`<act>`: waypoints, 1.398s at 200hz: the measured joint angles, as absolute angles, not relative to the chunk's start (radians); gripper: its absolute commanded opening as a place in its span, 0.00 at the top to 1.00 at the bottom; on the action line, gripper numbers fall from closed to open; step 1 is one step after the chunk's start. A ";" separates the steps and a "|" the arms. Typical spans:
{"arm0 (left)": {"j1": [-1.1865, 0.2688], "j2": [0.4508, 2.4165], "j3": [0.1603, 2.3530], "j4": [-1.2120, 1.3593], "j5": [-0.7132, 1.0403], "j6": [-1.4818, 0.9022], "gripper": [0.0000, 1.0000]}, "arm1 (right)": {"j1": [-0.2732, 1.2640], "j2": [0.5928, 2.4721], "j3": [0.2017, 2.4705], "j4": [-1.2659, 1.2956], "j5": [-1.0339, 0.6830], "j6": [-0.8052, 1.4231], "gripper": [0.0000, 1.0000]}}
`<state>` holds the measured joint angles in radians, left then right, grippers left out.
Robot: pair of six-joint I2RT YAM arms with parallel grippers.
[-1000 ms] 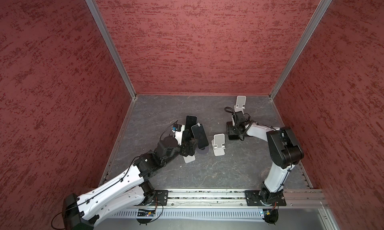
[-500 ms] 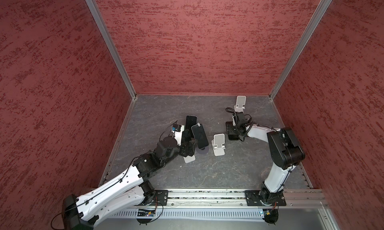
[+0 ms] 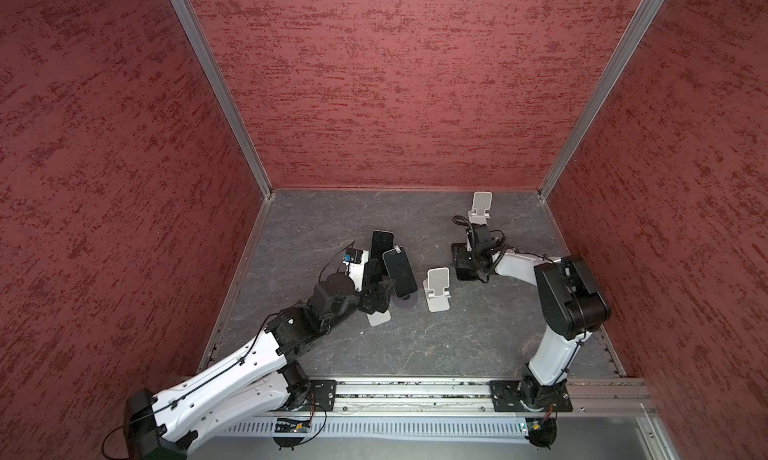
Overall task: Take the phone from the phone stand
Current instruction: 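Lay the black labelled phone flat on the table beside the pink-cased phone, then open the right gripper and lift it off the black phone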
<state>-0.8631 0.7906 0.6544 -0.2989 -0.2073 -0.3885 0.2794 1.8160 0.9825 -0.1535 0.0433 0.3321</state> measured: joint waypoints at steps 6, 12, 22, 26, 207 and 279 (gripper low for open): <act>-0.863 0.791 0.654 -0.299 -0.207 -0.389 0.01 | 0.279 1.816 0.983 -0.154 0.044 0.334 0.20; -0.863 0.791 0.654 -0.299 -0.207 -0.389 0.00 | 0.279 1.816 0.984 -0.154 0.044 0.337 0.19; -0.863 0.791 0.654 -0.299 -0.207 -0.389 0.01 | 0.279 1.816 0.986 -0.156 0.046 0.341 0.19; -0.863 0.791 0.654 -0.299 -0.207 -0.389 0.01 | 0.279 1.816 0.986 -0.157 0.046 0.343 0.19; -0.869 0.804 0.658 -0.347 -0.220 -0.412 0.00 | 0.281 1.608 1.020 -0.379 0.053 0.328 0.11; -0.907 0.807 0.675 -0.399 -0.276 -0.445 0.00 | 0.318 1.401 1.008 -0.446 0.045 0.321 0.08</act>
